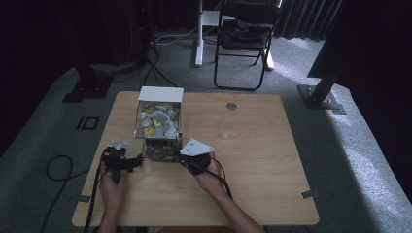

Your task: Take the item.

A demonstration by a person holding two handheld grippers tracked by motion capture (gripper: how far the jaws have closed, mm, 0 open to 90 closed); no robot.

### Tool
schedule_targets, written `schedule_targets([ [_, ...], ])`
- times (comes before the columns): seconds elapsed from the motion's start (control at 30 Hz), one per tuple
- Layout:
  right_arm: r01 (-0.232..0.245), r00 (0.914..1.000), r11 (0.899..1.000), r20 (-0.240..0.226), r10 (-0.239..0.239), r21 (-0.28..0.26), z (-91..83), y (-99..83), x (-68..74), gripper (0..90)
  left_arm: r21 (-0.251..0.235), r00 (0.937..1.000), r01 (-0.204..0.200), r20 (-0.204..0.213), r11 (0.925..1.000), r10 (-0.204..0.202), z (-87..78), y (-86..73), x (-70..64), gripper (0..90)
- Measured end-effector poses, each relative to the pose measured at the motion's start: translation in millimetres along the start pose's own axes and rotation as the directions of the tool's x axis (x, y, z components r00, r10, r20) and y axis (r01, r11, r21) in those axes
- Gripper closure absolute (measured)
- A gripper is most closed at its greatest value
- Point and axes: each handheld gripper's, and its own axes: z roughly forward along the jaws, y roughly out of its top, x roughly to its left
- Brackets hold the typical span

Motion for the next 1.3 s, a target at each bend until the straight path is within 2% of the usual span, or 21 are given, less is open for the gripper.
schedule_targets([
  [0.2,0.013,0.9998,1.000,0.013,-0.013,-0.010,-14.2,0.4,-2.3,90.0,0.000,1.0000,0.000,0.000,1.0000,0.000,0.0,0.0,0.0,5.5],
  [0.47,0.000,0.9999,1.000,0.013,0.000,-0.010,-27.8,-1.1,-10.4,90.0,0.000,1.0000,0.000,0.000,1.0000,0.000,0.0,0.0,0.0,5.5],
  [1.3,-0.001,0.9959,1.000,0.090,0.003,-0.016,-52.4,-3.5,-32.5,90.0,0.000,1.0000,0.000,0.000,1.0000,0.000,0.0,0.0,0.0,5.5],
])
